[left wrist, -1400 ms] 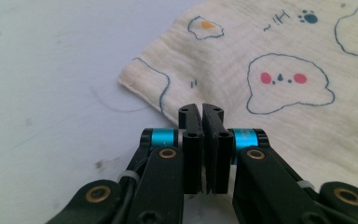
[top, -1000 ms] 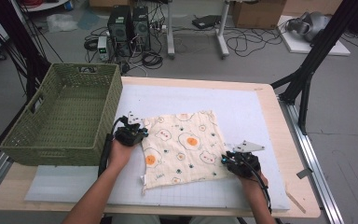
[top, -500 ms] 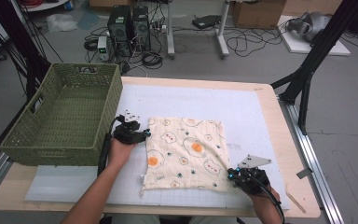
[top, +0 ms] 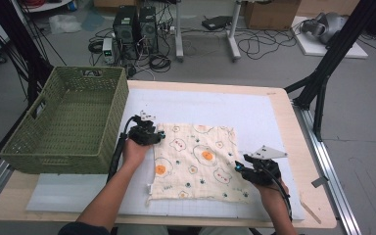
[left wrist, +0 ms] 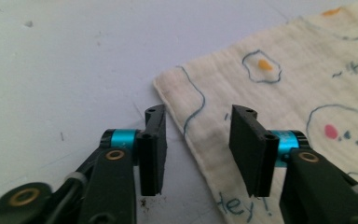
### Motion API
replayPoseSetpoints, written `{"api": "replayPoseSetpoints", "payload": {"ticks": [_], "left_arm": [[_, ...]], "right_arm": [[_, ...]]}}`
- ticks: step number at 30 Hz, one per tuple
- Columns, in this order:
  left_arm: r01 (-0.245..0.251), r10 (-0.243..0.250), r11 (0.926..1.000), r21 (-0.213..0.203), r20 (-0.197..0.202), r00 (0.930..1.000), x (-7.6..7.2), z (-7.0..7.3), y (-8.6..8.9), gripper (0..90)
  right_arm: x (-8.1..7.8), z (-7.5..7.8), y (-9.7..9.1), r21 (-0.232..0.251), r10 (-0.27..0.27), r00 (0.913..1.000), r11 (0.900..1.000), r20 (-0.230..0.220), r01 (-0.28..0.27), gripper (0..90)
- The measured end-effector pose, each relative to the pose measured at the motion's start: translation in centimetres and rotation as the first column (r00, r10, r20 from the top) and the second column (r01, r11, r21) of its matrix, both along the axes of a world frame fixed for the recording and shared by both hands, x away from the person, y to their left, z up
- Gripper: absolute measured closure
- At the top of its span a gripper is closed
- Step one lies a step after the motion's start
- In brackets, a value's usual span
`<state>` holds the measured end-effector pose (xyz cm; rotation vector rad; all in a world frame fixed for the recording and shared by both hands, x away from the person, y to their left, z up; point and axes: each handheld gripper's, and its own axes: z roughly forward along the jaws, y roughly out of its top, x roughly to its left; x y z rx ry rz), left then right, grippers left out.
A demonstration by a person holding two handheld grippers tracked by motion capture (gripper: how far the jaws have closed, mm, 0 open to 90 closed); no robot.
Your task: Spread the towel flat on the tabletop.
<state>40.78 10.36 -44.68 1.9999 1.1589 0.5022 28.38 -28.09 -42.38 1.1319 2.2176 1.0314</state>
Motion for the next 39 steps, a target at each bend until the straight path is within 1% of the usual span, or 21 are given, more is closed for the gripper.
{"api": "replayPoseSetpoints", "payload": {"ticks": [2,4,5,6,7,9,10,12,15,16,20,22,23,26,27,29,32,33,35,37,39], "left_arm": [[0.003,-0.004,0.9999,0.013,0.011,0.9999,0.0,0.0,-0.1,61.3],[0.04,-0.042,0.9981,0.047,0.034,0.9985,-0.1,0.1,-0.2,80.1],[0.04,-0.044,0.9967,0.071,0.048,0.9979,-0.1,0.1,-0.3,85.5],[0.018,-0.024,0.9958,0.089,0.063,0.9977,0.0,0.1,-0.2,86.2],[-0.01,0.004,0.9963,0.085,0.07,0.9975,0.1,0.1,0.2,86.3],[-0.053,0.049,0.9976,0.045,0.071,0.9963,0.4,0.2,1.0,86.2],[-0.052,0.048,0.9977,0.044,0.075,0.9961,0.5,0.2,1.1,86.1],[-0.027,0.022,0.9976,0.063,0.082,0.9964,0.4,0.1,1.1,84.2],[-0.035,0.033,0.9991,0.025,0.077,0.9965,0.5,0.1,1.1,71.6],[-0.038,0.035,0.999,0.025,0.083,0.9959,0.5,0.1,1.0,66.7],[-0.028,0.03,0.9993,-0.024,0.07,0.9971,0.4,0.0,1.0,43.7],[-0.014,0.016,0.9995,-0.029,0.066,0.9977,0.3,0.2,1.1,43.6],[-0.014,0.016,0.9994,-0.032,0.066,0.9977,0.2,0.3,1.1,43.6],[-0.005,0.009,0.9988,-0.048,0.066,0.9978,0.0,0.7,1.3,43.1],[-0.002,0.005,0.9989,-0.046,0.066,0.9978,0.0,0.8,1.3,43.1],[0.001,0.002,0.9988,-0.049,0.06,0.9982,-0.1,0.9,1.5,43.2],[-0.001,0.004,0.9983,-0.059,0.055,0.9985,-0.2,0.9,1.7,43.8],[-0.001,0.004,0.9983,-0.059,0.055,0.9985,-0.3,0.9,1.7,44.5],[0.006,-0.003,0.9981,-0.061,0.049,0.9988,-0.5,0.7,1.8,46.9],[0.01,-0.008,0.9968,-0.079,0.036,0.9993,-0.6,0.5,1.8,51.1],[0.015,-0.013,0.9972,-0.074,0.027,0.9995,-0.6,0.3,1.7,51.4]], "right_arm": [[0.8,-0.1,0.2,-0.006,-0.003,1.0,1.0,0.004,0.003,55.8],[1.6,-0.2,0.4,-0.013,-0.006,1.0,0.9999,0.002,0.006,56.1],[2.0,-0.3,0.4,-0.013,-0.012,0.9999,0.9998,0.001,0.012,56.1],[2.4,-0.4,0.5,-0.015,-0.013,0.9999,0.9998,0.004,0.013,56.1],[2.8,-0.4,0.4,-0.021,-0.013,0.9999,0.9997,0.003,0.013,55.7],[3.4,-0.6,0.3,-0.021,-0.022,0.9998,0.9995,0.0,0.022,54.3],[3.8,-0.7,0.2,-0.021,-0.023,0.9997,0.9995,-0.001,0.023,54.0],[4.5,-1.0,0.0,-0.006,-0.033,0.9994,0.9994,-0.008,0.033,53.5],[5.9,-1.4,0.1,0.005,-0.045,0.9988,0.999,-0.02,0.045,52.6],[6.4,-1.5,0.2,0.004,-0.046,0.9986,0.9989,-0.025,0.046,52.6],[8.4,-1.4,1.0,0.007,-0.026,0.9996,0.9996,-0.012,0.026,51.7],[9.6,-1.2,1.5,-0.002,-0.015,0.9996,0.9999,-0.026,0.015,52.1],[10.2,-1.2,1.7,-0.01,-0.009,0.9998,0.9999,-0.018,0.009,52.4],[12.1,-1.4,2.2,0.024,-0.02,0.9988,0.9995,-0.044,0.021,53.8],[12.6,-1.6,2.5,0.019,-0.018,0.9984,0.9996,-0.053,0.019,54.3],[13.6,-2.0,3.1,-0.02,-0.012,0.9962,0.9997,-0.086,0.01,61.0],[14.1,-2.2,3.1,-0.022,0.028,0.998,0.9993,-0.057,-0.03,86.2],[14.2,-2.2,3.0,-0.034,0.02,0.9985,0.9992,-0.05,-0.022,86.9],[14.3,-2.1,2.7,-0.072,-0.044,0.9987,0.9965,-0.025,0.042,87.1],[14.3,-2.1,2.5,-0.122,-0.136,0.9907,0.9832,0.006,0.135,86.6],[14.1,-2.3,2.3,-0.101,-0.195,0.9807,0.9755,0.017,0.195,78.3]]}}
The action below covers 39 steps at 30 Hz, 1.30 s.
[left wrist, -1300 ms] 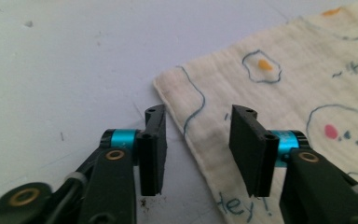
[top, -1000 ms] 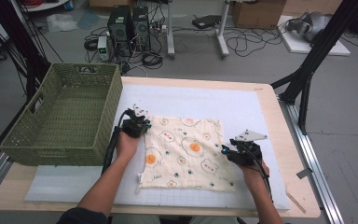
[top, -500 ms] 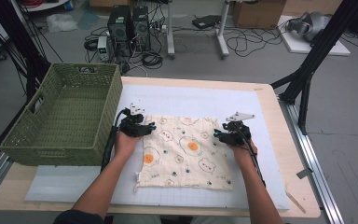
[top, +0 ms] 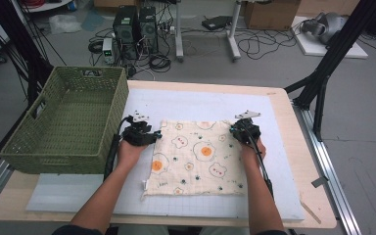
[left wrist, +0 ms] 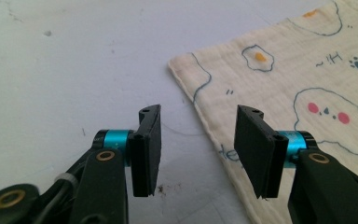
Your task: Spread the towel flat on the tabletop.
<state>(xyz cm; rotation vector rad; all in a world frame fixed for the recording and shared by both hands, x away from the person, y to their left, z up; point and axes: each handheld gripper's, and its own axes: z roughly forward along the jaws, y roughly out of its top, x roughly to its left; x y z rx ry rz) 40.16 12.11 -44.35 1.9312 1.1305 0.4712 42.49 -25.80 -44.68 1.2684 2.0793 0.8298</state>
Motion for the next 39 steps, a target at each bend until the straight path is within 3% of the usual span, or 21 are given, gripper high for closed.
{"api": "replayPoseSetpoints", "payload": {"ticks": [2,5,8,11,14,15,18,21,24,28,30,33,35,37,39], "left_arm": [[0.001,-0.001,1.0,0.005,0.002,1.0,0.0,-0.1,-0.2,51.5],[0.012,-0.012,0.9998,0.014,0.002,0.9999,0.2,-0.5,-0.7,52.1],[0.016,-0.017,0.9981,0.059,0.009,0.9998,0.1,-0.7,-1.4,54.5],[0.022,-0.023,0.9979,0.062,0.011,0.9997,0.1,-0.7,-1.4,58.1],[0.057,-0.058,0.9964,0.063,0.016,0.9982,0.0,-0.7,-1.6,77.1],[0.058,-0.06,0.9949,0.082,0.025,0.9979,-0.1,-0.6,-1.8,84.7],[-0.006,0.002,0.995,0.1,0.036,0.9994,0.0,-0.6,-1.6,86.6],[-0.072,0.07,0.9941,0.082,0.026,0.9972,0.3,-0.5,-0.6,86.5],[-0.062,0.06,0.9956,0.071,0.025,0.9979,0.3,-0.5,-0.1,80.5],[-0.02,0.02,0.9997,0.017,-0.011,0.9997,0.0,-0.5,-0.2,52.5],[0.014,-0.014,0.9988,0.046,-0.007,0.9999,-0.3,-0.3,-0.3,47.5],[0.034,-0.033,0.9985,0.044,-0.011,0.9994,-0.6,-0.1,-0.4,46.0],[0.036,-0.035,0.9981,0.05,-0.012,0.9993,-0.7,0.1,-0.4,47.2],[0.033,-0.033,0.9982,0.05,-0.015,0.9994,-0.8,0.2,-0.4,47.5],[0.031,-0.031,0.9986,0.043,0.005,0.9995,-1.1,0.3,-0.3,47.4]], "right_arm": [[-0.1,0.0,-0.1,0.038,-0.01,0.9999,0.9992,-0.004,0.011,71.1],[-0.5,0.7,-0.2,0.04,0.01,0.9999,0.9991,0.004,-0.01,62.9],[-1.2,1.7,-0.6,0.056,0.031,0.9993,0.9979,0.022,-0.032,60.1],[-1.7,2.4,-1.2,0.087,0.04,0.9987,0.9953,0.033,-0.042,59.4],[-2.1,2.9,-1.5,0.104,0.049,0.9984,0.9932,0.029,-0.052,59.1],[-2.2,2.9,-1.4,0.104,0.054,0.9982,0.993,0.026,-0.056,58.8],[-2.6,3.2,-1.4,0.113,0.076,0.997,0.9906,0.019,-0.077,57.6],[-3.4,3.2,-1.4,0.124,0.086,0.9961,0.9884,0.017,-0.088,56.5],[-4.5,2.6,-1.2,0.137,0.107,0.9942,0.985,-0.008,-0.105,57.7],[-6.1,1.3,-1.5,0.147,0.127,0.9911,0.9817,-0.038,-0.121,58.5],[-6.9,0.9,-1.6,0.168,0.139,0.9891,0.9773,-0.05,-0.129,62.4],[-7.7,0.2,-1.5,0.168,0.173,0.9806,0.9733,-0.091,-0.156,68.3],[-8.0,0.0,-1.5,0.169,0.174,0.9811,0.9729,-0.084,-0.158,77.2],[-8.1,0.1,-1.7,0.143,0.159,0.9842,0.9787,-0.078,-0.147,85.1],[-8.2,0.2,-1.8,0.11,0.126,0.9897,0.9869,-0.068,-0.118,85.2]]}}
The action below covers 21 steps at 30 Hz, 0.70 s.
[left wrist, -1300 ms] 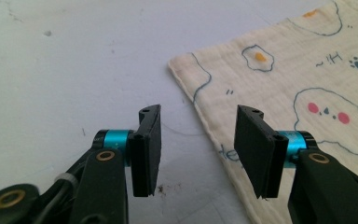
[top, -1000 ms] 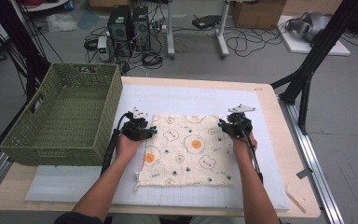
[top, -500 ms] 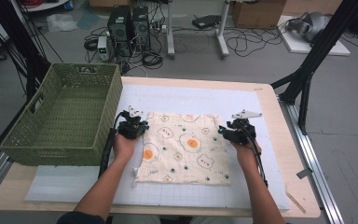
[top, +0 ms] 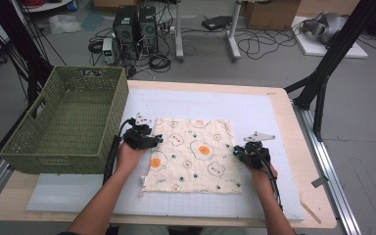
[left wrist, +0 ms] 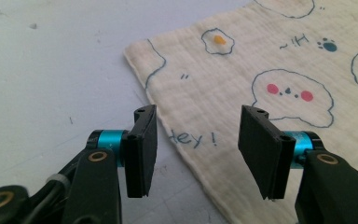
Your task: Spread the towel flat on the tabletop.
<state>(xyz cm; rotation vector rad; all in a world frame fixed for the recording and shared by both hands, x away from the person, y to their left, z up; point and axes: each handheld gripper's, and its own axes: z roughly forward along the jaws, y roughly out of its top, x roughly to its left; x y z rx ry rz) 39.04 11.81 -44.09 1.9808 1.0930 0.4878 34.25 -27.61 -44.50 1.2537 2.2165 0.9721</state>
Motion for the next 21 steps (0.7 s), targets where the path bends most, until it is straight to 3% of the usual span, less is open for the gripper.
{"api": "replayPoseSetpoints", "payload": {"ticks": [2,4,8,13,16,19,21], "left_arm": [[-0.014,0.015,0.9994,-0.032,0.029,0.9995,-0.4,-0.1,0.2,48.0],[-0.012,0.013,0.9991,-0.041,0.012,0.9998,-0.6,-0.4,0.3,47.5],[0.023,-0.023,0.9997,-0.009,-0.013,0.9997,-1.5,-0.9,0.4,48.8],[0.057,-0.058,0.9977,0.037,0.02,0.9981,-2.5,-0.9,0.2,56.5],[0.084,-0.089,0.9927,0.087,0.053,0.9946,-2.9,-0.9,-0.4,70.2],[0.057,-0.06,0.9955,0.076,0.044,0.9972,-3.0,-0.9,-0.3,78.0],[0.043,-0.046,0.9963,0.074,0.041,0.9981,-3.0,-0.8,-0.1,77.5]], "right_arm": [[0.0,0.0,-0.2,0.002,-0.012,0.9999,0.9999,0.006,0.012,78.7],[-0.3,0.1,-0.4,0.022,-0.016,0.9997,0.9996,0.017,0.015,70.9],[-1.1,0.6,-1.0,0.055,-0.018,0.9988,0.9983,0.045,0.016,62.5],[-2.6,0.8,-1.1,0.058,0.01,0.999,0.9982,0.044,-0.013,47.0],[-3.3,0.2,-0.8,0.038,0.042,0.9989,0.9983,0.022,-0.043,45.3],[-3.6,-0.4,-0.6,0.032,0.042,0.9991,0.9986,-0.002,-0.042,45.5],[-3.6,-0.3,-0.8,0.028,0.025,0.9996,0.9993,-0.012,-0.025,48.6]]}}
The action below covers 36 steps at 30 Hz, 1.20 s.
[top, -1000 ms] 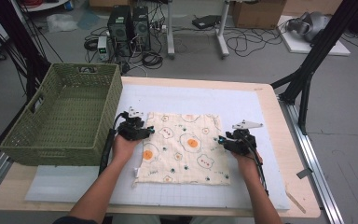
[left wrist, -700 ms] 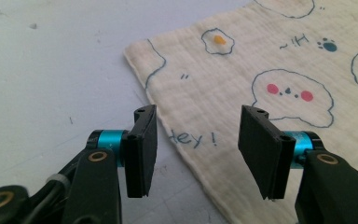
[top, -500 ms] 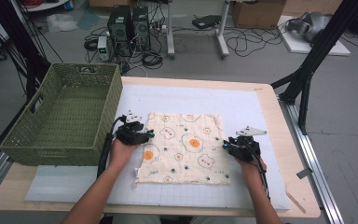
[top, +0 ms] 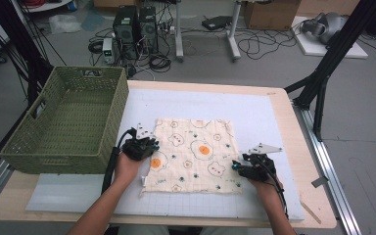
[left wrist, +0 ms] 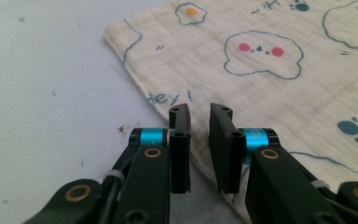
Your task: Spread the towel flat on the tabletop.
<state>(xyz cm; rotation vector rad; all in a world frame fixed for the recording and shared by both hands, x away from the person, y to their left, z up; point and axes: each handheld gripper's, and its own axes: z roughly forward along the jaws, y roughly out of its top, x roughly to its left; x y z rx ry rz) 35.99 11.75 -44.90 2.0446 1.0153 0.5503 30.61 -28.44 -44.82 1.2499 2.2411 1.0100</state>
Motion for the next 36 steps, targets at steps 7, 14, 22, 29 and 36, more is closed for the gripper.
{"api": "replayPoseSetpoints", "payload": {"ticks": [7,14,22,29,36], "left_arm": [[-0.014,0.016,0.9853,-0.17,0.011,0.9998,-0.9,0.2,1.3,53.3],[0.054,-0.046,0.9428,-0.329,0.03,0.9985,-2.0,1.1,2.3,20.6],[0.084,-0.061,0.9363,-0.341,0.079,0.995,-3.5,1.5,3.2,17.9],[0.092,-0.057,0.9278,-0.362,0.107,0.9926,-4.2,1.8,3.4,20.8],[0.089,-0.056,0.9301,-0.356,0.102,0.9932,-4.2,1.7,3.2,20.6]], "right_arm": [[-0.4,0.3,-1.0,0.009,-0.042,0.9989,0.9991,0.023,0.042,45.0],[-1.2,1.5,-1.5,0.044,0.024,0.9968,0.9987,0.076,-0.027,25.6],[-2.2,2.3,-2.1,0.065,-0.01,0.9893,0.9979,0.146,0.001,16.9],[-2.2,2.8,-2.3,0.079,-0.026,0.9842,0.9968,0.175,0.012,13.6],[-2.0,2.8,-2.3,0.094,-0.034,0.984,0.9954,0.175,0.017,12.3]]}}
